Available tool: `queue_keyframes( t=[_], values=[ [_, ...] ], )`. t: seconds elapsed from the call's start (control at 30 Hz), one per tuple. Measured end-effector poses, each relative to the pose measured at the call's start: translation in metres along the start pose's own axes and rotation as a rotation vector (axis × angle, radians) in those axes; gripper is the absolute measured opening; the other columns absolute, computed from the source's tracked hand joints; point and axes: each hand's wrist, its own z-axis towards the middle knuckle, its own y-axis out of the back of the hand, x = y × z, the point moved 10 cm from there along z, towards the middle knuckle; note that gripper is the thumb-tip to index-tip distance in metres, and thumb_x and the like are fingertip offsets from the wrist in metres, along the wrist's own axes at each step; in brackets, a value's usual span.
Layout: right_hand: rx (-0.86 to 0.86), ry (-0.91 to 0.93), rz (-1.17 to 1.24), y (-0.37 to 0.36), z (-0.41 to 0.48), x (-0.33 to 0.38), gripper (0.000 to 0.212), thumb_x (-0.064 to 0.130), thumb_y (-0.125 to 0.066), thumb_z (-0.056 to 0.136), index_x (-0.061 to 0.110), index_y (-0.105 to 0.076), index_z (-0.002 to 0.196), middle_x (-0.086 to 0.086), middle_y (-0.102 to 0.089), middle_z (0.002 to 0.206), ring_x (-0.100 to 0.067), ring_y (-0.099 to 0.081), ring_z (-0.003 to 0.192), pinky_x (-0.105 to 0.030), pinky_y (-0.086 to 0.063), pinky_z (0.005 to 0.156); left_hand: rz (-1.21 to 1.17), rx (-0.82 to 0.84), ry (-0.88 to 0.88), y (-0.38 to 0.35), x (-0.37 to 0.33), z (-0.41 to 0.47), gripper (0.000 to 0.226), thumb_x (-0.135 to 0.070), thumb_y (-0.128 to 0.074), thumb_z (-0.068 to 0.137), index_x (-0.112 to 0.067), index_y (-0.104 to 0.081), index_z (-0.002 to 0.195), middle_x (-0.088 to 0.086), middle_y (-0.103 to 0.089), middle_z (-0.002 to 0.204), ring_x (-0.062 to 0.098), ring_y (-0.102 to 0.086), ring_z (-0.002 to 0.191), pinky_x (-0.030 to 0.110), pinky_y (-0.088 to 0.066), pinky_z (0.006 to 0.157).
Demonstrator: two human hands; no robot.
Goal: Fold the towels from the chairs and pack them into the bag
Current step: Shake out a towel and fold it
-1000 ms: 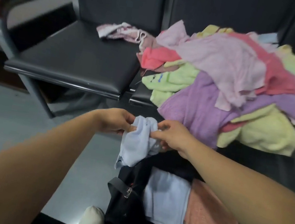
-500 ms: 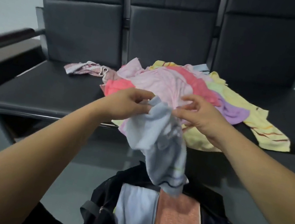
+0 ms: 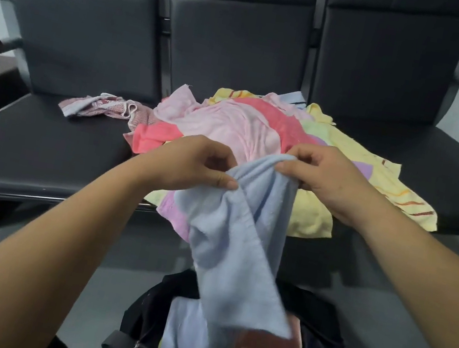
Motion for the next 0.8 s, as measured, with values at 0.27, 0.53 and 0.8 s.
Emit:
queue_keyframes(
  t=[0.27, 0.53, 0.8],
  values=[
    [-0.091, -0.045, -0.258, 0.007, 0.006, -0.016, 0.024, 0.021, -0.076, 0.087, 0.02, -0.059, 0.07, 0.016, -0.053, 0.058, -0.003, -0.044, 0.057, -0.016, -0.037, 0.056, 0.053, -0.206, 0.048, 0.027, 0.022, -0.002, 0.008, -0.024, -0.078, 0.088, -0.023, -0.073, 0.082, -0.016, -0.069, 0.073, -0.006, -0.058, 0.068, 0.011, -0.043, 0.064],
    [0.085, -0.046, -0.018, -0.044, -0.006, 0.007, 0.028, 0.035, -0.085, 0.08, 0.02, -0.076, 0.103, -0.005, -0.076, 0.101, -0.02, -0.073, 0.093, -0.036, -0.06, 0.084, -0.232, -0.372, -0.077, 0.029, -0.015, -0.011, 0.01, -0.014, -0.077, 0.089, -0.01, -0.068, 0.089, -0.005, -0.065, 0.078, 0.0, -0.057, 0.07, 0.013, -0.045, 0.07],
    [0.027, -0.009, 0.059, -0.053, -0.01, 0.008, 0.012, 0.011, -0.068, 0.096, 0.015, -0.065, 0.085, 0.008, -0.057, 0.066, -0.007, -0.051, 0.062, -0.023, -0.044, 0.063, -0.491, -0.294, -0.122, 0.023, -0.016, -0.019, 0.006, -0.001, -0.07, 0.091, -0.006, -0.066, 0.09, -0.006, -0.067, 0.079, 0.002, -0.06, 0.073, 0.013, -0.047, 0.071]
  ],
)
